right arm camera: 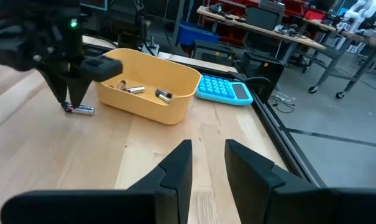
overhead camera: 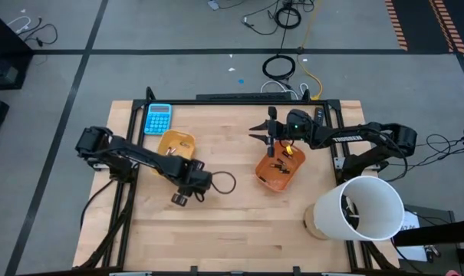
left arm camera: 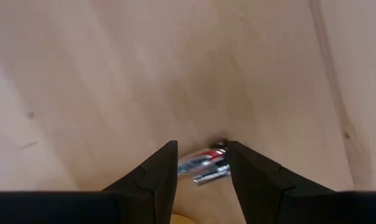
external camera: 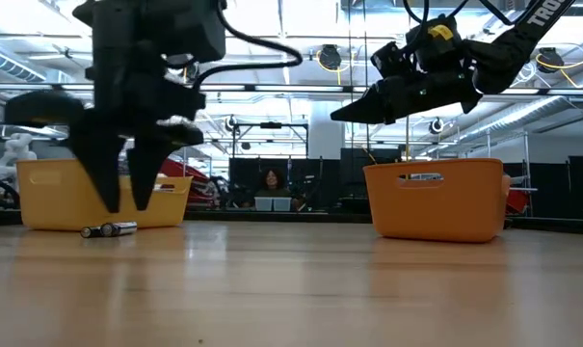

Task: Sort batteries
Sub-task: Put the silver battery into the yellow bin

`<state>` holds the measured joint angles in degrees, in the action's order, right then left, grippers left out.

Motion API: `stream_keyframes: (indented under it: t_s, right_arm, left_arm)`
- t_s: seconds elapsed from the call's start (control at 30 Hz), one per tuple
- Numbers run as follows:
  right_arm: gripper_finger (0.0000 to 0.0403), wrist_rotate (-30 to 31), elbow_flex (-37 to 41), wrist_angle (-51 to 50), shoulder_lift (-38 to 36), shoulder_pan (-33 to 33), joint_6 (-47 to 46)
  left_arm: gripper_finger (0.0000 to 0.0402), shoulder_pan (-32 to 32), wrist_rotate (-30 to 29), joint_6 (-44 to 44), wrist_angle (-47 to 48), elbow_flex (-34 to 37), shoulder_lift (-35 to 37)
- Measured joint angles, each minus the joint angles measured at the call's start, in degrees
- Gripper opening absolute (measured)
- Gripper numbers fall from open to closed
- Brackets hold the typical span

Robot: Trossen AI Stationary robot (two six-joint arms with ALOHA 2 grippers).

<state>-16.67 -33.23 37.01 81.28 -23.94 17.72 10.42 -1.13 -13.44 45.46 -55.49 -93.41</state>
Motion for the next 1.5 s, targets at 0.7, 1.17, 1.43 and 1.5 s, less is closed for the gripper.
stream_keyframes:
  t_s: [0.7, 1.17, 1.43, 1.5]
  right_arm:
    - [0.0086, 0.0, 0.0, -0.4, 0.0, 0.0, 0.5]
    - [0.0086, -0.1, 0.0, -0.5, 0.0, 0.0, 0.4]
    - [0.0086, -0.1, 0.0, -0.5, 0.0, 0.0, 0.4]
    - [0.0086, -0.1, 0.0, -0.6, 0.0, 0.0, 0.4]
  left_arm:
    - [0.0152, 5.6, -2.3, -3.8, 5.0, 1.3, -2.6]
    - [0.0152, 5.3, -9.7, -8.5, -1.2, 4.6, -2.6]
    - [0.0152, 5.0, -9.2, -3.9, -1.2, 4.9, -2.6]
    - [0.0152, 4.7, -9.1, -1.4, -1.0, 4.9, -2.6]
